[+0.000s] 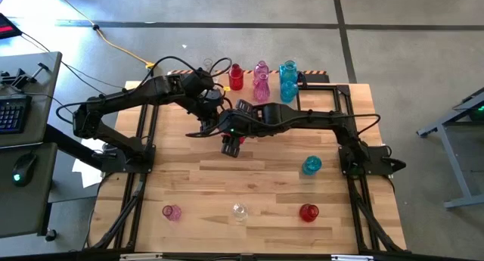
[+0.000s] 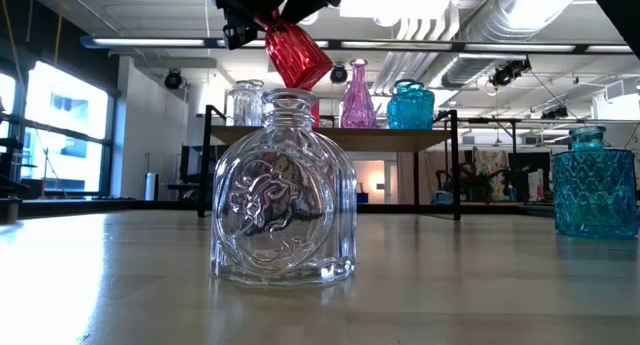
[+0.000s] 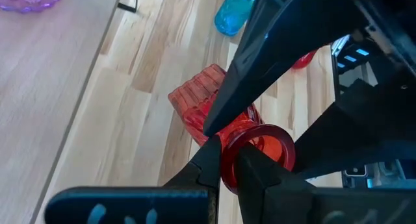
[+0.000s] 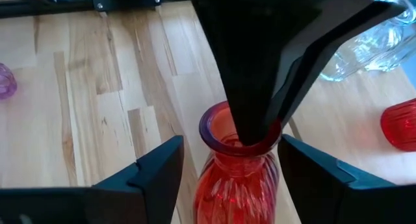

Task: Sort vases onto shelf
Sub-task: Put the left red vase on the shelf aligned with the other red vase

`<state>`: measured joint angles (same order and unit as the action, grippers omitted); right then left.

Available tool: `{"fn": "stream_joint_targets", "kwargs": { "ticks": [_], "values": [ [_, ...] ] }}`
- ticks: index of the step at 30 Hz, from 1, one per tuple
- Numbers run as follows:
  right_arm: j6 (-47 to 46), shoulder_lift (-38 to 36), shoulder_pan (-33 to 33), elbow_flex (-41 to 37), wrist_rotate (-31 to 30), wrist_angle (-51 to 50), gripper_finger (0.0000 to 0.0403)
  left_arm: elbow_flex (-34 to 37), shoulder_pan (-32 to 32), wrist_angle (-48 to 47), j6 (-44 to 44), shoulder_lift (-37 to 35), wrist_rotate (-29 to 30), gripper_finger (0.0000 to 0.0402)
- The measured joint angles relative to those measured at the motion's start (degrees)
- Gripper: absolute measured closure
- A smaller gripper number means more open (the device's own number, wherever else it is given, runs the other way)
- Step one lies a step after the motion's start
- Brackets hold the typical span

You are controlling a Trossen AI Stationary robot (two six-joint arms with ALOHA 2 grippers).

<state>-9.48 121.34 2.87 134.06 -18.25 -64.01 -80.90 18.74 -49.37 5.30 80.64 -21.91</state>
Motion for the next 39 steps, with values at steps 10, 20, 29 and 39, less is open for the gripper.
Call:
{"fn": "stream_joint_targets", "kwargs": {
  "ticks": [10, 20, 29, 39],
  "values": [
    [-1.86, -0.01, -0.26, 0.0, -1.19, -0.1, 0.027, 0.0, 0.0, 0.55, 0.36, 0.0, 0.17, 0.0389],
    [-2.62, -0.17, -0.24, 0.02, -1.17, -1.09, 0.0332, 0.04, 0.0, 0.92, 0.52, 0.02, 0.03, 0.0389],
    [-3.24, -0.17, -0.26, 0.02, -1.04, -1.48, 0.0334, 0.07, -0.02, 1.19, 0.55, 0.04, 0.24, 0.0379],
    [-4.09, -0.2, -0.26, 0.04, -0.88, -1.62, 0.0336, 0.07, -0.02, 1.32, 1.49, 0.04, 0.33, 0.0368]
  ]
}}
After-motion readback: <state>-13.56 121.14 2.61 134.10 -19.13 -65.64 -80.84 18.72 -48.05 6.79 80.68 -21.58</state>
